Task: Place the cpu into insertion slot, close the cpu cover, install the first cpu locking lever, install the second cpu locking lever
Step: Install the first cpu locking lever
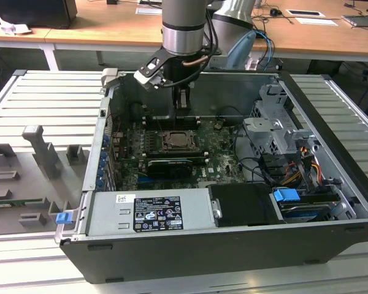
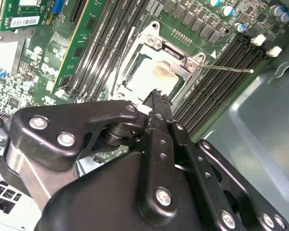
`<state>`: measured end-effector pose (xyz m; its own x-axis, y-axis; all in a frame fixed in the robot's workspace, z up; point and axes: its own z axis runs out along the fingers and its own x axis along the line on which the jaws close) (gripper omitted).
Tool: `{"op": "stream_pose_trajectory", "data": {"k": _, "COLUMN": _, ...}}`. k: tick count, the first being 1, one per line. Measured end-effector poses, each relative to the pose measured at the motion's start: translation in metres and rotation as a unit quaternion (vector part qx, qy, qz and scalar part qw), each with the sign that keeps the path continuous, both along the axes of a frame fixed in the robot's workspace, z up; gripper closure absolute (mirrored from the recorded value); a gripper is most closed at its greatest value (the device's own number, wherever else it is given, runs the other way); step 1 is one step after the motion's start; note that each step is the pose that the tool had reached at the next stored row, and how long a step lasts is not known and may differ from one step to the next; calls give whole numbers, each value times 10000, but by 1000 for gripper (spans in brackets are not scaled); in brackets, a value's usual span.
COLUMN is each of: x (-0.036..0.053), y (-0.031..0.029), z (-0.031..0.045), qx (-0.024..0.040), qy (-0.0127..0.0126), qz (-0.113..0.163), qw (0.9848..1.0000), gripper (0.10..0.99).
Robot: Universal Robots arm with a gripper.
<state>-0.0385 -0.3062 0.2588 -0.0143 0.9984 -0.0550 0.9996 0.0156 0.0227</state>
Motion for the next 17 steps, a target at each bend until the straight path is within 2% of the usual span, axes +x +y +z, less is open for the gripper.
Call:
{"op": "stream_pose_trajectory", "data": {"k": 4, "x": 0, "y": -1, "z": 1, "qx": -2, "qy": 0, "qz": 227, "qw": 9997, "gripper": 980}}
{"op": "stream_pose_trajectory", "data": {"k": 9, "x": -1, "y": 0, "z": 1, "qx": -2, "qy": 0, "qz": 784, "qw": 9969, "gripper": 980}}
{"op": "stream_pose_trajectory", "data": {"k": 11, "x": -1, "y": -1, "z": 1, "qx": -2, "qy": 0, "qz": 999, "qw": 9950, "gripper": 980}}
{"op": "stream_pose_trajectory", "data": {"k": 16, "x": -1, "y": 0, "z": 0, "qx": -2, "qy": 0, "qz": 1508, "qw": 9886, "gripper": 980}}
{"op": "stream_pose_trajectory", "data": {"k": 17, "x": -1, "y": 0, "z": 0, "qx": -5, "qy": 0, "qz": 1627, "qw": 9867, "gripper": 980}}
